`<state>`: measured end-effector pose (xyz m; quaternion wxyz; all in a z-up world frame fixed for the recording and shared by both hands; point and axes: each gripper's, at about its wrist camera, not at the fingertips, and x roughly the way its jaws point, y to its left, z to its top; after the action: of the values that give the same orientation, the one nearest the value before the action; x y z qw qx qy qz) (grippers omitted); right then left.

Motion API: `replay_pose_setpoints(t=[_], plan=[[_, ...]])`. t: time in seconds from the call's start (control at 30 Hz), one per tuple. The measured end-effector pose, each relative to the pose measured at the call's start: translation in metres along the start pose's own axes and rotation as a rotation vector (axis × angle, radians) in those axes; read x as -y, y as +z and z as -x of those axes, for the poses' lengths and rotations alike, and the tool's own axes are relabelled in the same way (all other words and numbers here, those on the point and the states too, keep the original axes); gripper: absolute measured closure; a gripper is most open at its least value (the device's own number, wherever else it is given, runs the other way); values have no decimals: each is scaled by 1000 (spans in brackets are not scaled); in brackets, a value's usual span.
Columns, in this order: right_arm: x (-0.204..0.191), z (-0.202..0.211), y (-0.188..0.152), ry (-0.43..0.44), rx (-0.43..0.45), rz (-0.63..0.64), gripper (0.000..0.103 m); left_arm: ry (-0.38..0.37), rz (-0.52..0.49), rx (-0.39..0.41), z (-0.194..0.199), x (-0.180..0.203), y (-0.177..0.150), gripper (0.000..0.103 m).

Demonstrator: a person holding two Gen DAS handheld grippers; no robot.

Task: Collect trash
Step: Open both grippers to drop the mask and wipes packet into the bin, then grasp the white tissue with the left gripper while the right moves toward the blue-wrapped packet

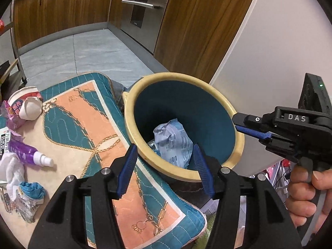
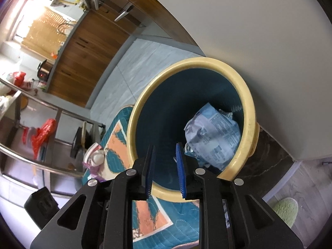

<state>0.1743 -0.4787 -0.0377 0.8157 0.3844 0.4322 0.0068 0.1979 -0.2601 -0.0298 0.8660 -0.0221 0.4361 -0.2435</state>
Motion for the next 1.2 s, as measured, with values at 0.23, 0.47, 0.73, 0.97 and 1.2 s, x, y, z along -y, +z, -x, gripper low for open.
replay_pose_setpoints(t=[0.23,0.47,0.73,0.97,1.2], plan=[[-2,0,-1,-1,3,7,70,-2,9,40,22,-5,-4,35],[-12,-2,-4,-8,4,43,42,17,33,96,47,-20,-11,22],[-37,-7,-12,-30,10,151,30,79,74,130,76,-55,-34,16],[-58,-15,-22,-53,2,258,29,149,152,147,100,-103,-61,16],[-70,-22,-32,-57,-19,304,25,216,237,147,115,-150,-86,16]])
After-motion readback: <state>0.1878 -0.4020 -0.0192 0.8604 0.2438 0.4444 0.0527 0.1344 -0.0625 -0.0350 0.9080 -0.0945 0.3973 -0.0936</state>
